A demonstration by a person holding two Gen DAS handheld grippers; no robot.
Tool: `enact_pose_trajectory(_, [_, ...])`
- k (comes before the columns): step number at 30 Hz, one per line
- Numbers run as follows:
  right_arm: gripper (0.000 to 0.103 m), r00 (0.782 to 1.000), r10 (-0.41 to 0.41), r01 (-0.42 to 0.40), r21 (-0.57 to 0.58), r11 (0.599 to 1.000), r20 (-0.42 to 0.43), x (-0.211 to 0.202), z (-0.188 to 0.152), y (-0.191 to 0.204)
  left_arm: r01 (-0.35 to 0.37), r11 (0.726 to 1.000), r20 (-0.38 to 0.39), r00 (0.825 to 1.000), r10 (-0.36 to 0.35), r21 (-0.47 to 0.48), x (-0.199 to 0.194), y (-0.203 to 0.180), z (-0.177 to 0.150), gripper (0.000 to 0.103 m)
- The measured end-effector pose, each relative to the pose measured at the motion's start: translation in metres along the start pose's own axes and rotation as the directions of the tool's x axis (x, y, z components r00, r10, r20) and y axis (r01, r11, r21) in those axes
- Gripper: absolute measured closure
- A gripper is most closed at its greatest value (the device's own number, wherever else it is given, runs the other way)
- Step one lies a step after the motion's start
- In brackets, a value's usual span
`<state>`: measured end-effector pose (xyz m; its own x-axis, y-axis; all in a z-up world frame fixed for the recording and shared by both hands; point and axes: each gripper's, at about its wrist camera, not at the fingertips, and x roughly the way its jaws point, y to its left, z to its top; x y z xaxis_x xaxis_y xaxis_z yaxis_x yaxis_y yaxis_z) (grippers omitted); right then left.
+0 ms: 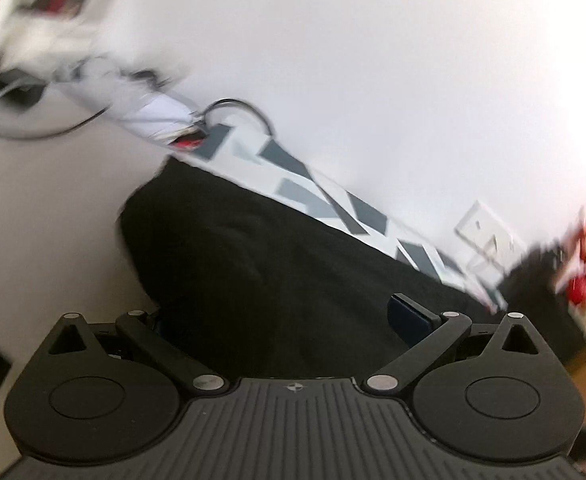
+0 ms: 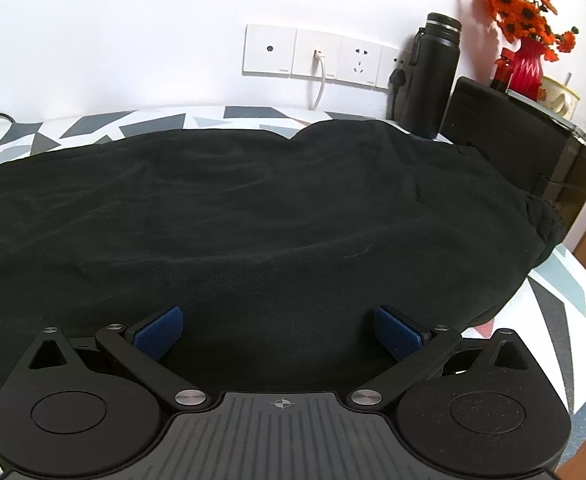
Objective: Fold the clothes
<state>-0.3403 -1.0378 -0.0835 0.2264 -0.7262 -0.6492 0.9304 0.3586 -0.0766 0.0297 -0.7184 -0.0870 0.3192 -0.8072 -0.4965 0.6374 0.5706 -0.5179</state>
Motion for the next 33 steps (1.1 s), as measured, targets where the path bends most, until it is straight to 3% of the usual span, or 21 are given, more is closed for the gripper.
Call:
enact_pose_trajectory(3, [0.001, 1.0, 0.006, -0.006, 0.009, 1.0, 0.001, 0.001, 0.0, -0.001, -0.043, 0.992, -0.06, 0.998, 0.036, -0.122, 0.011, 0.011, -0.002, 0.001])
enact_pose_trajectory(5, [0.001, 1.0, 0.01, -0.01, 0.011, 1.0, 0.003, 0.002, 0.0, -0.001, -0.029, 0.973, -0.049, 0.999, 0.019, -0.227, 0.009, 0.024, -0.008, 0.002])
enact_pose_trajectory(8, [0.001, 1.0, 0.02, -0.02, 0.009, 1.0, 0.004, 0.002, 0.0, -0.003, -0.017, 0.963, -0.044, 0.999, 0.005, -0.267, 0.01, 0.034, -0.007, 0.007])
enact_pose_trajectory(9, [0.001, 1.0, 0.024, -0.024, 0.009, 1.0, 0.002, 0.002, 0.0, -0.004, -0.025, 0.964, -0.052, 0.999, 0.011, -0.264, 0.009, 0.035, -0.006, 0.028])
enact_pose_trajectory(10, [0.001, 1.0, 0.028, -0.028, 0.006, 1.0, -0.005, 0.003, 0.002, -0.005, -0.032, 0.962, -0.069, 0.998, 0.014, -0.271, 0.01, 0.038, -0.004, 0.067])
enact_pose_trajectory(11, [0.001, 0.999, 0.032, -0.032, 0.002, 0.999, -0.013, 0.004, 0.004, -0.006, -0.037, 0.954, -0.092, 0.996, 0.01, -0.297, 0.012, 0.043, -0.002, 0.079])
enact_pose_trajectory(14, [0.001, 0.999, 0.027, -0.028, -0.019, 0.999, -0.034, 0.004, 0.013, -0.01, -0.009, 0.942, -0.079, 0.997, -0.018, -0.336, 0.01, 0.044, 0.005, 0.081])
enact_pose_trajectory(20, [0.001, 0.998, -0.057, 0.056, 0.027, 0.998, 0.028, -0.003, 0.037, -0.047, 0.056, 0.99, -0.018, 0.998, -0.059, -0.13, 0.008, -0.017, 0.031, 0.083])
enact_pose_trajectory(23, [0.001, 0.995, -0.092, 0.089, 0.093, 0.992, 0.027, 0.001, 0.047, -0.078, 0.097, 0.995, -0.009, 0.995, -0.097, 0.018, 0.021, -0.06, 0.042, 0.083])
enact_pose_trajectory(27, [0.001, 0.99, -0.135, 0.126, 0.156, 0.98, 0.045, 0.005, 0.051, -0.122, 0.173, 0.978, -0.036, 0.985, -0.169, 0.12, 0.047, -0.116, 0.043, 0.083])
enact_pose_trajectory(33, [0.001, 0.986, -0.162, 0.152, 0.199, 0.968, 0.038, 0.015, 0.04, -0.177, 0.269, 0.928, -0.169, 0.958, -0.231, 0.259, 0.101, -0.202, 0.012, 0.084])
